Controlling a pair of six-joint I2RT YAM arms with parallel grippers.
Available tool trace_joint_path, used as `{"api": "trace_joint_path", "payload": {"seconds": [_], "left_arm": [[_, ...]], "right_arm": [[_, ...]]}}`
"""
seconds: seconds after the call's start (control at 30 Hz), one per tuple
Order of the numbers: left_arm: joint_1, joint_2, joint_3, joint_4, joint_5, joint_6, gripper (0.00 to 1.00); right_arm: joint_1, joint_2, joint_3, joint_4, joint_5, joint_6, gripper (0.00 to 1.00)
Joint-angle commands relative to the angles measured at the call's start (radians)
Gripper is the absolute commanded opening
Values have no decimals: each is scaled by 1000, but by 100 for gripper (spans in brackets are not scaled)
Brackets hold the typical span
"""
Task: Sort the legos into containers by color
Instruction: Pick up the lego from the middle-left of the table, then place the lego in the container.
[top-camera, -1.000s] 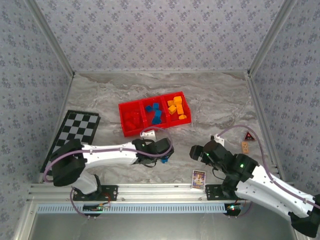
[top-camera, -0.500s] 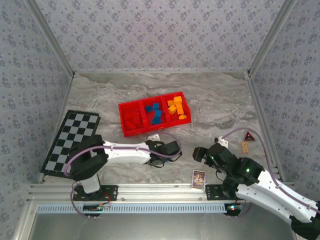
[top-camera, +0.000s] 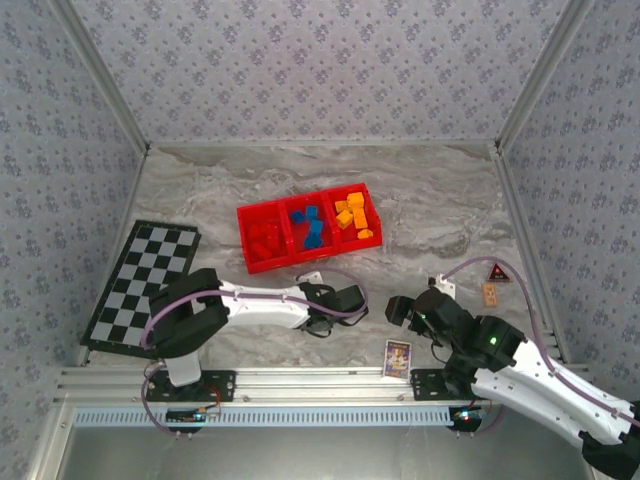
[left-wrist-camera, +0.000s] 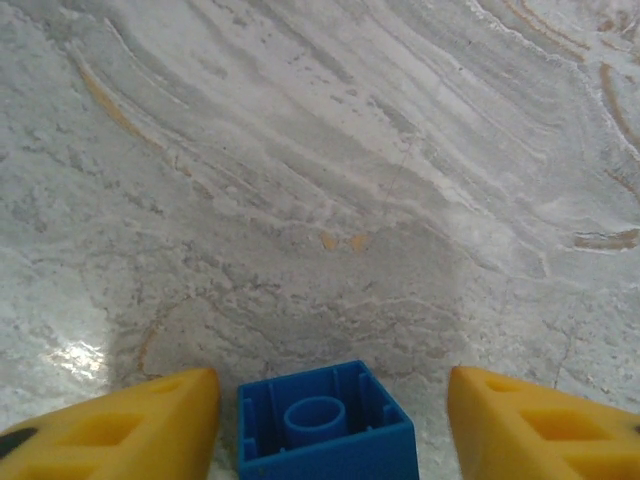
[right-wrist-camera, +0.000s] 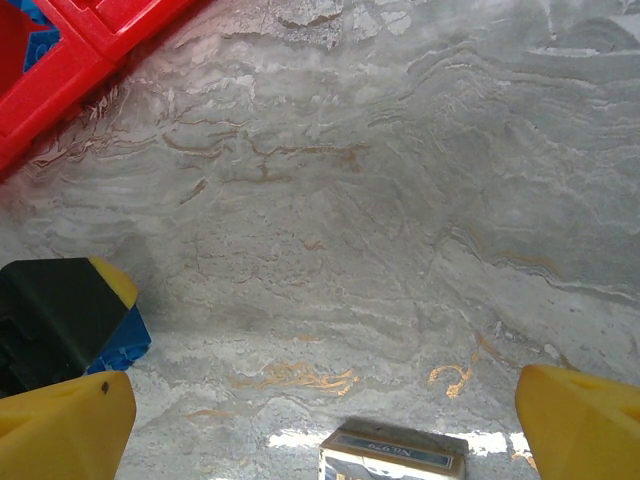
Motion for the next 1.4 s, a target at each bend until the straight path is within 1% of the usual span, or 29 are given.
{"api": "trace_joint_path", "payload": {"seconds": [0.0,0.03,0.1,0.27,0.5,0.57,0.7,0.77,0.87,1.0,1.13,1.2,1.3,1.37], "left_arm": [[-11,49,13,64,50,-33,52],[-11,49,10,65,47,-30,47],[-10,48,1,82,48,-26,43],[-10,39,-9,98,46,-12,29],[0,-31,10,64,-39,85,22],[1,-67,10,73,-73,135,22],[23,-135,55,15,-160,273,21],[44,-169,68,1,-182,337,15],[107,-215,62,12,-182,434,15],[226,-230,84,26,-165,593,14],[353,-161,181,-20,-89,728,15],[403,-110,237,-46,-43,774,14],[460,-32,325,-86,12,826,14],[481,10,375,-94,34,857,14]], "right_arm": [[-1,-7,-5,-28,10,16,100],[-1,-8,-3,-31,11,15,100],[-1,-9,-5,-35,11,16,100],[-2,-18,-12,-32,10,19,100],[-4,-25,-9,-44,14,17,100],[-5,-25,-11,-43,14,17,100],[-8,-23,-12,-41,14,16,100],[-9,-24,-12,-40,13,16,100],[-10,-25,-11,-39,13,12,100],[-11,-28,-11,-48,12,14,100],[-11,-39,-12,-61,13,17,100],[-12,-46,-9,-68,13,17,100],[-11,-50,2,-86,18,12,100],[-13,-50,6,-97,20,11,100]]}}
